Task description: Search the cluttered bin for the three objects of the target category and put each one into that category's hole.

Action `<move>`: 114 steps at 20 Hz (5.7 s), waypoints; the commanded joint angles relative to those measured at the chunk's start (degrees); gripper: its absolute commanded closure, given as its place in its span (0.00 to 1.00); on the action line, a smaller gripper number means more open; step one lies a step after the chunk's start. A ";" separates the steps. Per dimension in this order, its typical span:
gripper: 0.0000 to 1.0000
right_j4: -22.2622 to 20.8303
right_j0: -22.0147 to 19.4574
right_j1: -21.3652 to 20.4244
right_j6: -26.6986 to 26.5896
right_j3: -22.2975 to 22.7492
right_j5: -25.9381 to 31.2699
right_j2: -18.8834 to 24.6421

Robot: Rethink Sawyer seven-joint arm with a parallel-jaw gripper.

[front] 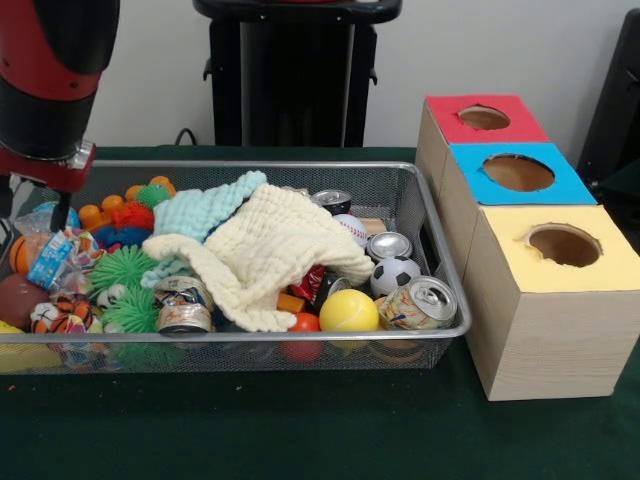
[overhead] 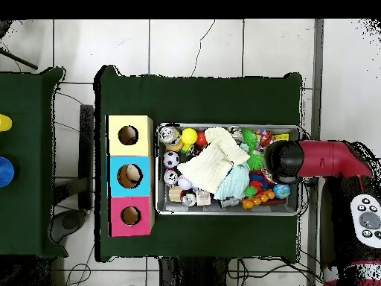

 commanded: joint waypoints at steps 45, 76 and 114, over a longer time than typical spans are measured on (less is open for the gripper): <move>0.00 3.80 16.12 11.96 22.46 0.52 -18.00 -17.50; 0.00 14.35 16.41 11.05 20.67 11.80 -29.97 -20.68; 0.00 16.84 5.95 6.74 4.76 6.13 -22.29 -14.36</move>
